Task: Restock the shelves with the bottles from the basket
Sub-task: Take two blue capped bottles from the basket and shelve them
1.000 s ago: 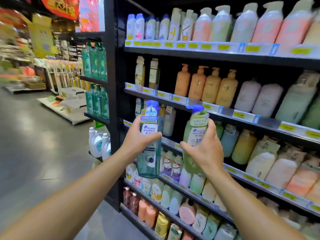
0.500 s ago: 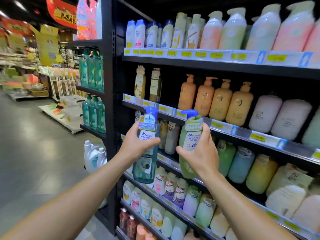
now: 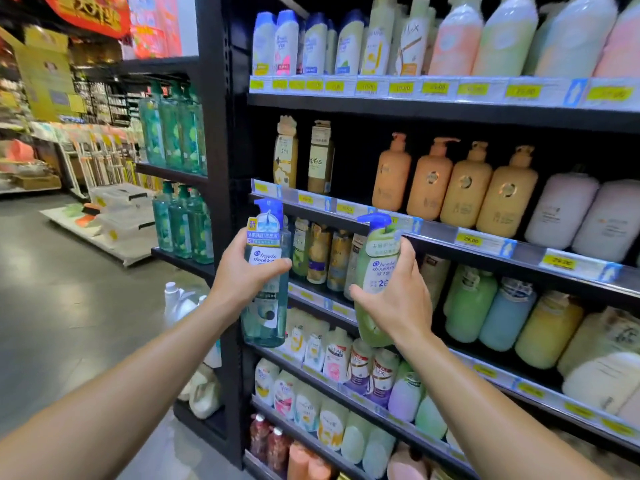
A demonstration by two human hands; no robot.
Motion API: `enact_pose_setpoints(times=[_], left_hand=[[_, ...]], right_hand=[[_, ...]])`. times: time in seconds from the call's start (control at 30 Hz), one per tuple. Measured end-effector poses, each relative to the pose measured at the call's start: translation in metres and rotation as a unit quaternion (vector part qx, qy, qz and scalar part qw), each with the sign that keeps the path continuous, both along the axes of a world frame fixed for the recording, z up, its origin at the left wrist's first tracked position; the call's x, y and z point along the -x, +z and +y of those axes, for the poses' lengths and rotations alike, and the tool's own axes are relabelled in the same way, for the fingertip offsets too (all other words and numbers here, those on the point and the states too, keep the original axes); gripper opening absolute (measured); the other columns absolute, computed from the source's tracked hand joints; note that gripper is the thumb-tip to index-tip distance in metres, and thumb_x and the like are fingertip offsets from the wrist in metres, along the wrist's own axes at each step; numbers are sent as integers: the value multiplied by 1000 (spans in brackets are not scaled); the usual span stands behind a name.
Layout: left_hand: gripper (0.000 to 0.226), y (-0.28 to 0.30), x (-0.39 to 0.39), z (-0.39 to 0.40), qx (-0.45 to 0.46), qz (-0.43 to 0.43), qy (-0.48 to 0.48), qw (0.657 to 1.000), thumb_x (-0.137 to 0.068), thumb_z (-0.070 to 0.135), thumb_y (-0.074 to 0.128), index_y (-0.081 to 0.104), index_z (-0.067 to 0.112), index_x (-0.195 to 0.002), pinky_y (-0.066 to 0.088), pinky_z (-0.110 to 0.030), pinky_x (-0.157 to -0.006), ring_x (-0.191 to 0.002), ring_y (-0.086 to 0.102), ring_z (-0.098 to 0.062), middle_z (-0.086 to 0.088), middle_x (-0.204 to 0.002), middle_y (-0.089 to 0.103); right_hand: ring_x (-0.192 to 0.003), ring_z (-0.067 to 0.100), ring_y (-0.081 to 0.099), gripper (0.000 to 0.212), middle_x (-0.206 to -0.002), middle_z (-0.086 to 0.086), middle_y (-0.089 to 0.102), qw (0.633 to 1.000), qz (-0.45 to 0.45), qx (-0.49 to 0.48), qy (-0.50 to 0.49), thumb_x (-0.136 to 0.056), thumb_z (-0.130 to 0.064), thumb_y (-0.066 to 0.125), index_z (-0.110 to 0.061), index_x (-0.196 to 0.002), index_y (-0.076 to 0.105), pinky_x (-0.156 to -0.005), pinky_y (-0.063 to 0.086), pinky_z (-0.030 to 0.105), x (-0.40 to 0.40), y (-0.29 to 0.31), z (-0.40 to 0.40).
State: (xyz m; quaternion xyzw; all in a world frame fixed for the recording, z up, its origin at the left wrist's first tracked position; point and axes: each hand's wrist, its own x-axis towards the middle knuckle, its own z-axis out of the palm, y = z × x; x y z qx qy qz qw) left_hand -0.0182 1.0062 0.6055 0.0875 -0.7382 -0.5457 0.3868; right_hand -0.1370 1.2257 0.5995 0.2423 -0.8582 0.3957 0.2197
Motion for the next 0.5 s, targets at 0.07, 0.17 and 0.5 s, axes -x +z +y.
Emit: enact_pose_setpoints(times=[0.07, 0.17, 0.5], left_hand=[[48, 1, -5, -12, 2, 1, 3, 1000, -61, 48, 82, 58, 50, -102, 51, -26, -70, -83, 70, -4, 16, -95, 72], [48, 2, -13, -28, 4, 5, 10, 1000, -58, 49, 83, 58, 51, -100, 51, -25, -69, -81, 69, -3, 16, -93, 71], [59, -14, -19, -89, 15, -12, 8, 1000, -62, 28, 90, 62, 35, -112, 50, -14, -64, -80, 67, 0, 18, -97, 70]], right_hand=[[-120, 25, 50, 109, -138, -4, 47, 1000, 2, 0, 3, -63, -53, 79, -32, -146, 11, -84, 45, 37, -5, 0, -12], [-117, 24, 52, 108, -134, -5, 49, 1000, 5, -2, 9, -63, -53, 79, -33, -146, 12, -84, 49, 39, -13, -2, -31], [-121, 26, 53, 108, -140, -2, 49, 998, -21, 58, 21, -64, -43, 86, -37, -143, 13, -93, 44, 38, -15, -23, -93]])
